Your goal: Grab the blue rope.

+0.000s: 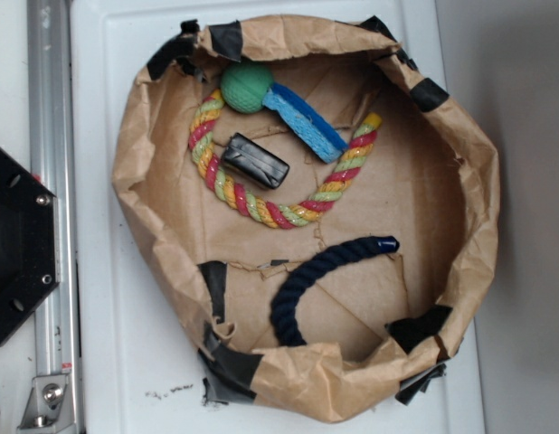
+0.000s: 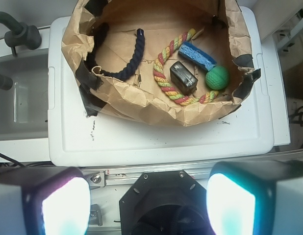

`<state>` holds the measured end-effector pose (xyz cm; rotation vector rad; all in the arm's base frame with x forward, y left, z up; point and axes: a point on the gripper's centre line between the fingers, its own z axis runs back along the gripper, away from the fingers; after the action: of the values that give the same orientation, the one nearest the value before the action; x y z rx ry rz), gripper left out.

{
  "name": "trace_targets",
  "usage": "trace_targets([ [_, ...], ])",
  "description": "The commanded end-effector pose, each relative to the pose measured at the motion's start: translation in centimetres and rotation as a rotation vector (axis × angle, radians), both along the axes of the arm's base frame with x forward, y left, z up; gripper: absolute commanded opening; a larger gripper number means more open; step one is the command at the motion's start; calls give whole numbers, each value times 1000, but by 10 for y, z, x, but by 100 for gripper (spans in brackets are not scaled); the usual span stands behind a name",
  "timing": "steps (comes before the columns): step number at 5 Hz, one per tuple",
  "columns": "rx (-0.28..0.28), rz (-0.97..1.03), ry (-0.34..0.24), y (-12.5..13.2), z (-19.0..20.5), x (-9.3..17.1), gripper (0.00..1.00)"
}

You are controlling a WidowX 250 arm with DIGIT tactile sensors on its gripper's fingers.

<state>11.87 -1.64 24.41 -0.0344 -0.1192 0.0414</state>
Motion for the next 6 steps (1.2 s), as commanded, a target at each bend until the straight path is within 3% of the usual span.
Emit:
trace_targets([
  [1, 0, 0, 0, 0, 0, 0, 100],
  [2, 53, 14, -70, 15, -15, 45, 100],
  [3, 99, 92, -50, 25, -40, 80, 100],
  [4, 120, 257, -38, 30, -69, 99, 100],
  [5, 41, 486, -5, 15, -108, 122, 100],
  [6, 34, 492, 41, 5, -125, 139, 100],
])
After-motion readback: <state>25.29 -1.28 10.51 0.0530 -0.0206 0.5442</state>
